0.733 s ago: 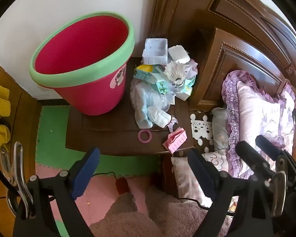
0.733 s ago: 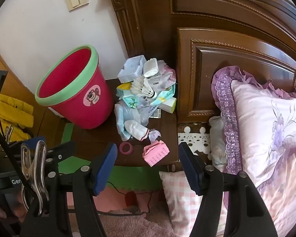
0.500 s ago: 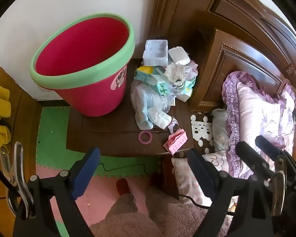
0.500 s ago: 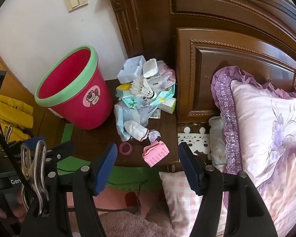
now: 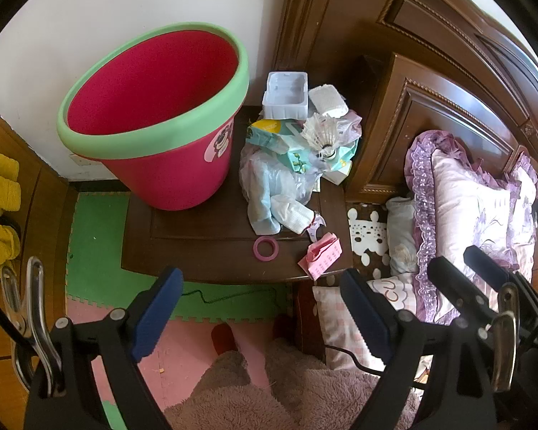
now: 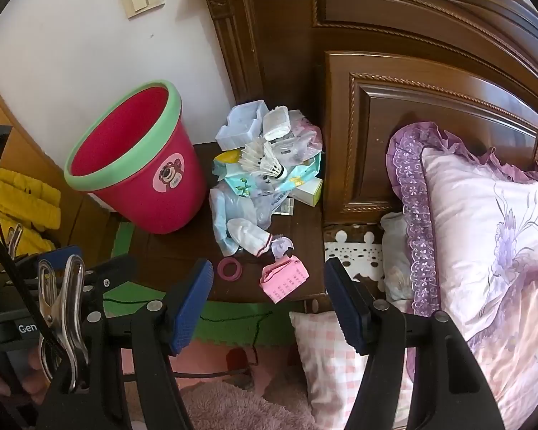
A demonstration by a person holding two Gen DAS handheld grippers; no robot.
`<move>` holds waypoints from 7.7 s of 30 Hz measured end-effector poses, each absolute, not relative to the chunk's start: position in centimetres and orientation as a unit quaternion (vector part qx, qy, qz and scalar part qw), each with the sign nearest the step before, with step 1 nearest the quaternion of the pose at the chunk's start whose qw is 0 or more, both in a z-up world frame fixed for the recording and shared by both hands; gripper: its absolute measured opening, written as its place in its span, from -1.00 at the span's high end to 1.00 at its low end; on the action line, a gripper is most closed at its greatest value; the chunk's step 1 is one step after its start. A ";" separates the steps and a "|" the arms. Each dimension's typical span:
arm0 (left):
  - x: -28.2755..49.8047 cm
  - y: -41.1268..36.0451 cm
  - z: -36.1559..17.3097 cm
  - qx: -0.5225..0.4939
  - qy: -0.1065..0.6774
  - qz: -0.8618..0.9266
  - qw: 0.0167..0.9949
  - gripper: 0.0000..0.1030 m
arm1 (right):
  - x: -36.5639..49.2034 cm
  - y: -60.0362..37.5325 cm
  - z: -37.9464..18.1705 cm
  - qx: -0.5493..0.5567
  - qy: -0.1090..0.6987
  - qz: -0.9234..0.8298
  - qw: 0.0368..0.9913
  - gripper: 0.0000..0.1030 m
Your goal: Collect trash
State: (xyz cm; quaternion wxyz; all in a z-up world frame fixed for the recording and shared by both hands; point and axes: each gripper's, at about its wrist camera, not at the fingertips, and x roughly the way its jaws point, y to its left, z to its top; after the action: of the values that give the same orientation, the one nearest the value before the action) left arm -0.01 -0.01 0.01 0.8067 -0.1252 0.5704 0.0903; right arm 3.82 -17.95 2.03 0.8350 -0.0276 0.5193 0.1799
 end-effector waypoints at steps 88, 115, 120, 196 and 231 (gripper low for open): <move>6.3 -0.7 -19.9 -0.085 0.626 0.015 0.775 -0.58 | 6.5 -19.6 -13.5 -0.009 0.595 0.163 0.787 -0.28; 8.9 -1.2 -27.5 -0.029 0.635 0.042 0.771 0.00 | 7.4 -20.6 -19.8 0.014 0.634 0.156 0.758 -0.28; 8.8 -0.7 -27.1 -0.040 0.637 0.039 0.769 0.12 | 7.8 -20.3 -20.4 0.023 0.635 0.155 0.757 -0.28; 2.6 6.4 -8.7 -0.102 0.566 0.066 0.816 0.12 | 6.2 -15.0 -10.1 0.021 0.509 0.234 0.828 0.92; 6.9 16.8 3.4 -0.105 0.499 0.084 0.856 0.12 | 6.4 -6.4 4.9 0.025 0.377 0.343 0.860 0.92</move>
State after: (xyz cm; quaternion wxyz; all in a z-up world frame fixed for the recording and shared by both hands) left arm 6.91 16.79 3.36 0.8561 -0.1046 0.4992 0.0840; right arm 6.39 -6.40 4.90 0.8601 0.0247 0.3768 0.3430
